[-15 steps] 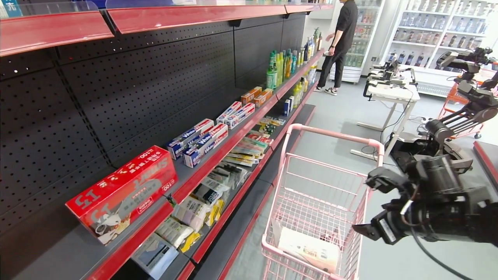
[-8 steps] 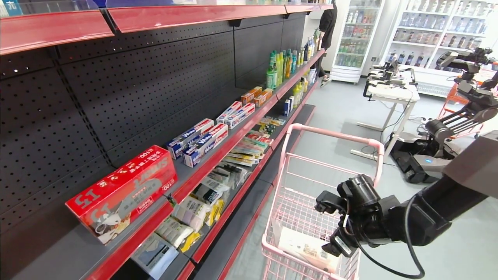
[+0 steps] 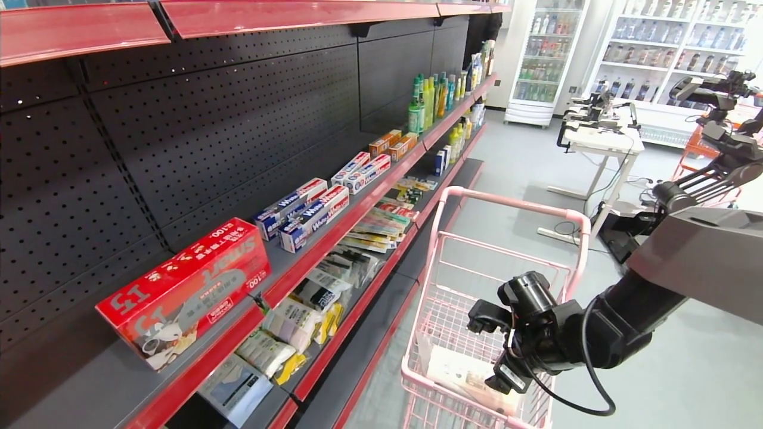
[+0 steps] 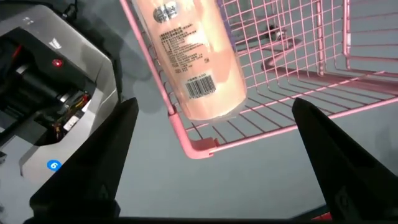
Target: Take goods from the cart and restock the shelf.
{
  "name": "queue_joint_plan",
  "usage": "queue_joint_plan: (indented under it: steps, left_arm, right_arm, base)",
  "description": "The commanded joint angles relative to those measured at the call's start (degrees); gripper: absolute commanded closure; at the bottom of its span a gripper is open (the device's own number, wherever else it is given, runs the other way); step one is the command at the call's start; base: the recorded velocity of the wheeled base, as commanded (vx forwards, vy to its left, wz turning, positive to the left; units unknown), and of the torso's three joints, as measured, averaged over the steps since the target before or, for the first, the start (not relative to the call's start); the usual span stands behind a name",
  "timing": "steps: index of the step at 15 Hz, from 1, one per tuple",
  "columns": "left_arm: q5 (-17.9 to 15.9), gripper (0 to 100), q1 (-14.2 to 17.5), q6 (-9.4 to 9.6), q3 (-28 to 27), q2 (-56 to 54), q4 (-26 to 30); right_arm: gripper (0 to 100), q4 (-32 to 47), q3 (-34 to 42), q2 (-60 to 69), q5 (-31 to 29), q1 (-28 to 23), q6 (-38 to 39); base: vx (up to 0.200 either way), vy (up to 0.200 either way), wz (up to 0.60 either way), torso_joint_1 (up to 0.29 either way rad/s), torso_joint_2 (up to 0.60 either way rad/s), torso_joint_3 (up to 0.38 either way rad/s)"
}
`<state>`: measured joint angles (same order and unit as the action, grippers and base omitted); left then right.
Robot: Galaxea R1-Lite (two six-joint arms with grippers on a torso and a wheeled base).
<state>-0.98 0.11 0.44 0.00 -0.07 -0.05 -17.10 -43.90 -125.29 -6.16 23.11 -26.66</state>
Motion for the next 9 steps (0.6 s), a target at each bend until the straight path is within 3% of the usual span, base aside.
queue_joint_plan:
  steps: [1, 9]
  left_arm:
    - [0.01, 0, 0.07, 0.0, 0.0, 0.07, -0.04]
    - [0.01, 0, 0.07, 0.0, 0.0, 0.07, -0.04]
  right_arm:
    - [0, 0.05, 0.22, -0.48, 0.0, 0.27, -0.06]
    - [0, -0.04, 1.54, 0.84, 0.0, 1.14, -3.57]
  base:
    - [0.0, 0.0, 0.0, -0.08, 0.16, 0.08]
    - [0.0, 0.0, 0.0, -0.077, 0.18, 0.093]
